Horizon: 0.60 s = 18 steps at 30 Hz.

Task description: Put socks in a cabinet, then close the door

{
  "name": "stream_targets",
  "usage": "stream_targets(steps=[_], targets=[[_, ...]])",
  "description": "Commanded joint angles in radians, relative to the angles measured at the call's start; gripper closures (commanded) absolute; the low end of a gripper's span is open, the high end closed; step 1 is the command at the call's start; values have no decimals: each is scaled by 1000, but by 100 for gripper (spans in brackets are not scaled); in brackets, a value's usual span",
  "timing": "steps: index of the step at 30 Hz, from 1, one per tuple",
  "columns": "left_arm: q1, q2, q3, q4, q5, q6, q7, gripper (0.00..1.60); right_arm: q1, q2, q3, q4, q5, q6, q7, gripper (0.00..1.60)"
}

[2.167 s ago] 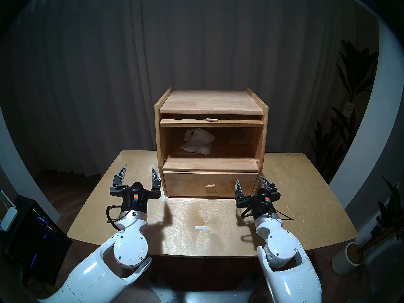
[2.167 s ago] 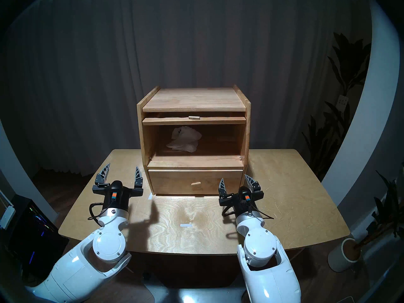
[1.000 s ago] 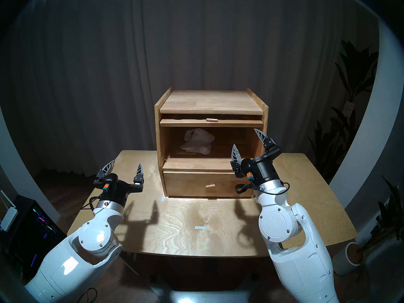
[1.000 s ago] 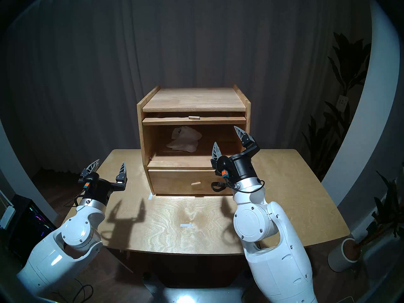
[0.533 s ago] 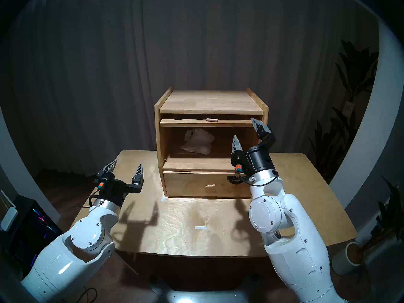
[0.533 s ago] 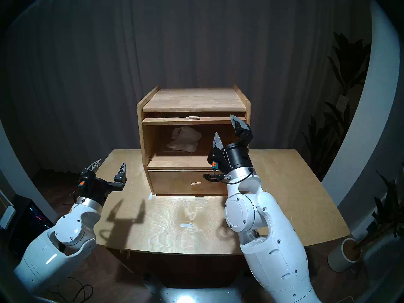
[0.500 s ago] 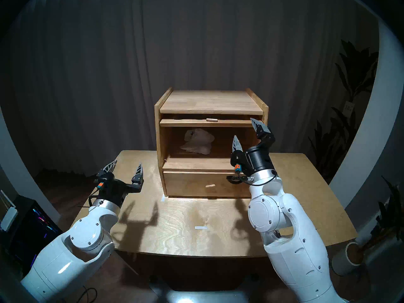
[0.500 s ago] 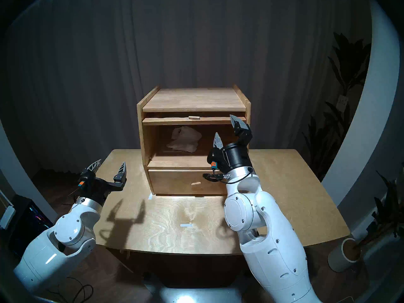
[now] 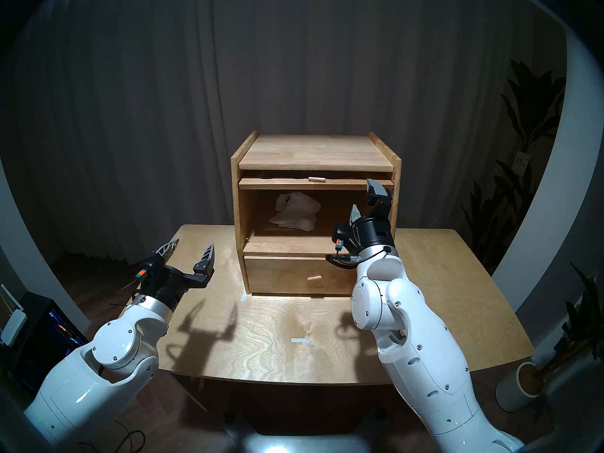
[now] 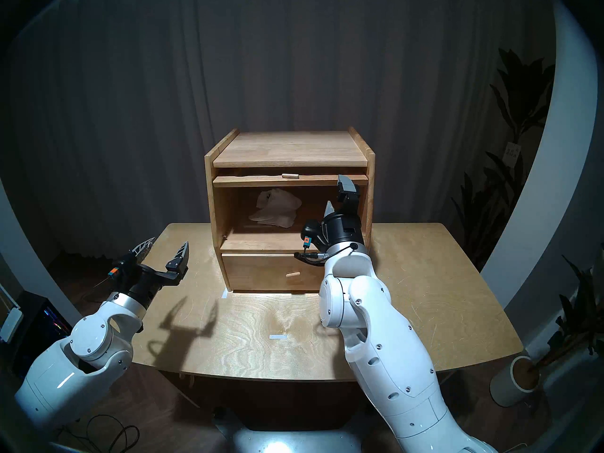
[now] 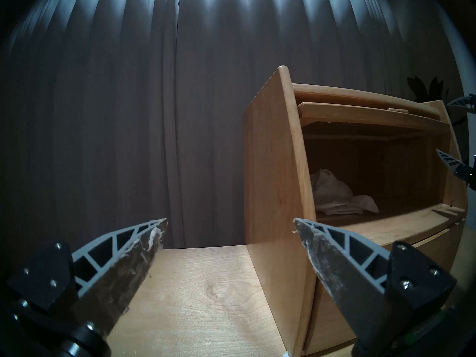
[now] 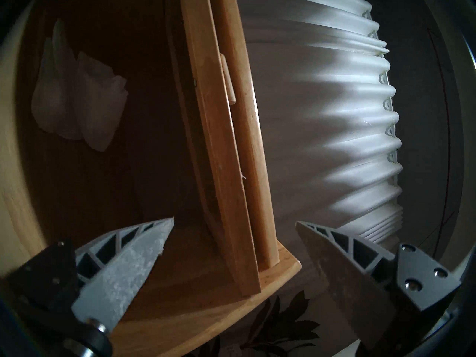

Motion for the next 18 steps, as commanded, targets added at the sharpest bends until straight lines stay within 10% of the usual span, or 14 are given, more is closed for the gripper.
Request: stream_targets(steps=[1, 18], targets=[[20, 42, -50, -8, -75, -35, -92, 0, 111, -60, -26, 37, -101, 94, 37, 0], [112, 133, -161, 33, -354, -74, -411, 0, 229, -145, -90, 198, -249, 252, 213, 0]])
